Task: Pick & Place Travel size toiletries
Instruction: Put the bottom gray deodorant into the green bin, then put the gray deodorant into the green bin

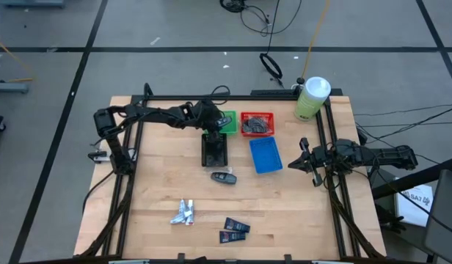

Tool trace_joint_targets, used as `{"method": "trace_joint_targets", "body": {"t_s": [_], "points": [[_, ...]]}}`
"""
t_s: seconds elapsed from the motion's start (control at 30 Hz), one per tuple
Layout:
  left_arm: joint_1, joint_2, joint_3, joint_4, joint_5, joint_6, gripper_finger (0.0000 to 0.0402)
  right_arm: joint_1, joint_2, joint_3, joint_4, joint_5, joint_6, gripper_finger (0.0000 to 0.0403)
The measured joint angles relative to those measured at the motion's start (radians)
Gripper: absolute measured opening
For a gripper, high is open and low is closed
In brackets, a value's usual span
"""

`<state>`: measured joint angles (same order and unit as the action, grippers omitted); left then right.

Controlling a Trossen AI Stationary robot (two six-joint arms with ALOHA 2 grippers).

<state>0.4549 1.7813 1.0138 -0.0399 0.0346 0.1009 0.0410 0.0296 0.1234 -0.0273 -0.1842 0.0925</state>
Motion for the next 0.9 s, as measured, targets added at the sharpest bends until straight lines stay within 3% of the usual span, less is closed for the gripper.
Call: {"method": "trace_joint_targets", "body": {"t_s": [0.63,0.9], "points": [[0.002,0.000,0.000,-0.005,-0.037,-0.031,0.0230,0.000,0.000,0.000,0.000,0.000,0.000,0.0004],[-0.008,-0.001,0.000,-0.010,-0.038,-0.017,0.0291,0.000,0.000,0.000,0.000,0.000,0.000,0.0004]]}}
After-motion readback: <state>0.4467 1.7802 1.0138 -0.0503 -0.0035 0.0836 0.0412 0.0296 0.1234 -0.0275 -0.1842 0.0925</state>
